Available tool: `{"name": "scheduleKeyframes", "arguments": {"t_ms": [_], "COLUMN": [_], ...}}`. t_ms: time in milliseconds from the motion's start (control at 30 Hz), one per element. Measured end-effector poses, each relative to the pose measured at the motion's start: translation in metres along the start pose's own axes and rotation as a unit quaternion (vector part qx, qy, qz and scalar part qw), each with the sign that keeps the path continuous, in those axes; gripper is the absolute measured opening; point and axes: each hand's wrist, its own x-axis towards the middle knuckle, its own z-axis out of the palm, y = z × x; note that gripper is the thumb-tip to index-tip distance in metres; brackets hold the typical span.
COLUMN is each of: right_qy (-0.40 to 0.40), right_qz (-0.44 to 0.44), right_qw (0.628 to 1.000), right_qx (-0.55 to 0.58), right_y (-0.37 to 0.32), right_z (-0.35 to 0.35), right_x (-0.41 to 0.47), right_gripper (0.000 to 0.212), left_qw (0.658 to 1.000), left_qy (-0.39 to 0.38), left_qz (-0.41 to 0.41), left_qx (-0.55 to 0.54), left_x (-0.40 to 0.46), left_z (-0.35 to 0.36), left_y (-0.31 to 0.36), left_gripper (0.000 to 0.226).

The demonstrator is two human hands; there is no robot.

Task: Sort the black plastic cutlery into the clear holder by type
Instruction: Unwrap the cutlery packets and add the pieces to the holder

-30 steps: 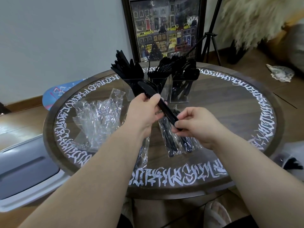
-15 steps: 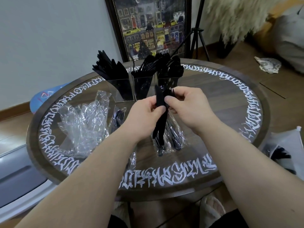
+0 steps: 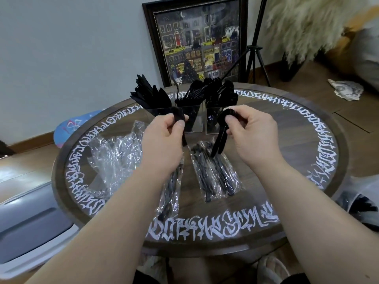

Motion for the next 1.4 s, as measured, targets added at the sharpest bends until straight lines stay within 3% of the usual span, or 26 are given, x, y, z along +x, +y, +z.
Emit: {"name": "scheduleKeyframes", "arguments": {"t_ms": [100, 233, 367, 633, 833, 1033, 1167, 1300, 1400], "right_qy": [-0.006, -0.009, -0.016, -0.018, -0.017, -0.017, -0.020, -0.019, -0.019], "right_qz": [0.014, 0.027, 0.041, 0.049, 0.044, 0.028, 0.030, 0.032, 0.036], "right_qw": [1.000, 0.999, 0.998, 0.998, 0.998, 0.999, 0.999, 0.999, 0.999], "right_qx": [0.000, 0.019, 0.040, 0.045, 0.039, 0.011, 0.012, 0.018, 0.025], "right_y": [-0.003, -0.011, -0.014, -0.009, -0.003, -0.001, -0.001, 0.000, 0.001], "right_z": [0.006, 0.016, 0.024, 0.029, 0.028, 0.024, 0.024, 0.027, 0.030], "right_x": [0.001, 0.000, -0.001, 0.001, 0.002, 0.003, 0.004, 0.005, 0.005], "right_gripper": [0.017, 0.016, 0.017, 0.017, 0.016, 0.017, 0.018, 0.017, 0.017], "left_qw": [0.994, 0.981, 0.980, 0.977, 0.975, 0.972, 0.965, 0.953, 0.967], "left_qy": [0.103, 0.172, 0.149, 0.124, 0.063, 0.034, 0.007, 0.011, 0.073], "left_qz": [0.041, 0.067, 0.088, 0.060, 0.043, 0.036, 0.032, 0.046, 0.054], "left_qx": [0.016, 0.051, 0.099, 0.164, 0.209, 0.230, 0.261, 0.300, 0.236], "left_x": [0.012, 0.038, 0.058, 0.074, 0.086, 0.094, 0.101, 0.102, 0.088], "left_z": [-0.027, -0.059, -0.067, -0.053, -0.038, -0.023, -0.015, -0.013, -0.019], "left_y": [0.005, 0.016, 0.022, 0.009, -0.008, -0.027, -0.040, -0.042, -0.037], "left_gripper": [0.013, 0.007, 0.011, 0.018, 0.026, 0.008, 0.008, 0.020, 0.022]}}
